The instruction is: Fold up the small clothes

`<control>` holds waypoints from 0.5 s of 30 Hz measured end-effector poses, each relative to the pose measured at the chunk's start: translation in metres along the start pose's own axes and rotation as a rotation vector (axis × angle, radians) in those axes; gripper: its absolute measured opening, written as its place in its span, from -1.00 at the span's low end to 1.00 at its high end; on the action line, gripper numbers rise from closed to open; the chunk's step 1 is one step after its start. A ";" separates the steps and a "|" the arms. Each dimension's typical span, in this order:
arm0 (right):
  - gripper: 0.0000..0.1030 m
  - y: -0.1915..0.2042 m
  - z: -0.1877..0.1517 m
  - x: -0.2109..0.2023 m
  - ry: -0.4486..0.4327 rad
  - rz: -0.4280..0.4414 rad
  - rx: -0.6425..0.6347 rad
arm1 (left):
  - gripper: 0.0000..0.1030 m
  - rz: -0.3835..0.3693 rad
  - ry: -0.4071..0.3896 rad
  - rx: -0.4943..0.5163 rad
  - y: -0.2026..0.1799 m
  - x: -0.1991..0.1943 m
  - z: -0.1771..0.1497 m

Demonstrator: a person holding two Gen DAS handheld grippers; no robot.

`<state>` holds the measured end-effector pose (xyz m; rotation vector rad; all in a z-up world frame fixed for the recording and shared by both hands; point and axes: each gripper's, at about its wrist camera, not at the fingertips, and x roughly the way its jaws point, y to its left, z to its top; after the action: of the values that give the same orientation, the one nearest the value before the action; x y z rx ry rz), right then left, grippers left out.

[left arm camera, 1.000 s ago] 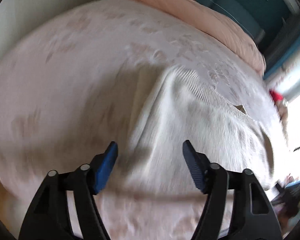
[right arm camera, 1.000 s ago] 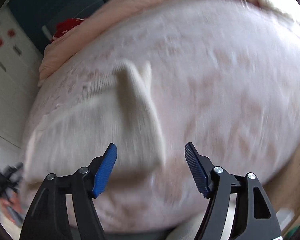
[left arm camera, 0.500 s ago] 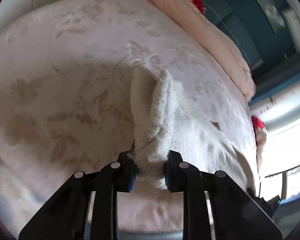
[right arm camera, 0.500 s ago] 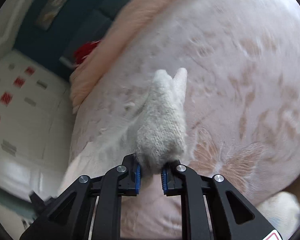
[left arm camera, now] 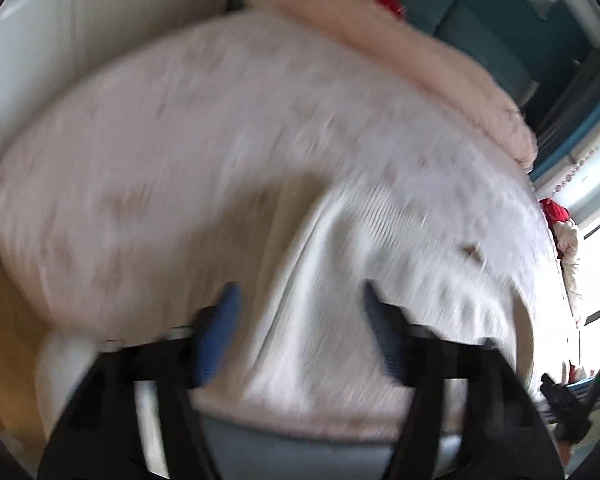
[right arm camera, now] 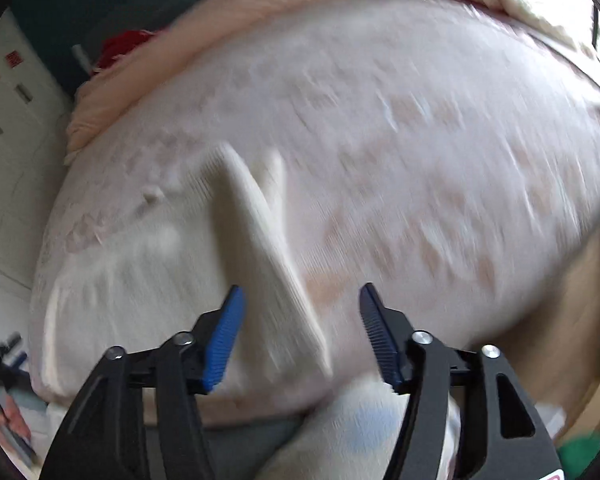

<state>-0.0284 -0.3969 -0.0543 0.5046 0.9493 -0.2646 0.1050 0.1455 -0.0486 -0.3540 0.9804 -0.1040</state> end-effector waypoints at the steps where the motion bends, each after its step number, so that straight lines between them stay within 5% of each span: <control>1: 0.28 0.008 0.018 0.012 -0.008 0.027 -0.017 | 0.37 -0.018 -0.014 0.009 -0.009 0.006 0.014; 5: 0.39 0.041 0.062 0.067 0.003 0.007 -0.092 | 0.50 -0.031 0.053 -0.014 -0.027 0.069 0.047; 8: 0.37 0.053 0.073 0.117 0.075 0.009 -0.094 | 0.42 0.000 0.163 -0.059 -0.020 0.126 0.046; 9: 0.29 0.057 0.070 0.130 0.108 0.011 -0.101 | 0.01 0.006 0.183 -0.065 -0.018 0.137 0.045; 10: -0.37 0.060 0.066 0.135 0.126 0.020 -0.110 | -0.44 0.017 0.199 -0.056 -0.016 0.147 0.043; 11: -0.81 0.062 0.066 0.137 0.141 0.010 -0.118 | -0.63 0.010 0.204 -0.055 -0.014 0.149 0.042; 12: -0.83 0.062 0.067 0.132 0.118 0.024 -0.114 | -0.85 -0.013 0.197 -0.064 -0.012 0.146 0.043; 15: -0.85 0.060 0.076 0.089 -0.014 0.062 -0.111 | -0.87 -0.040 0.141 -0.049 -0.007 0.121 0.051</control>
<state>0.1011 -0.3849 -0.0743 0.4287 0.9280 -0.1583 0.2156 0.1216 -0.1166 -0.4153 1.1172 -0.1429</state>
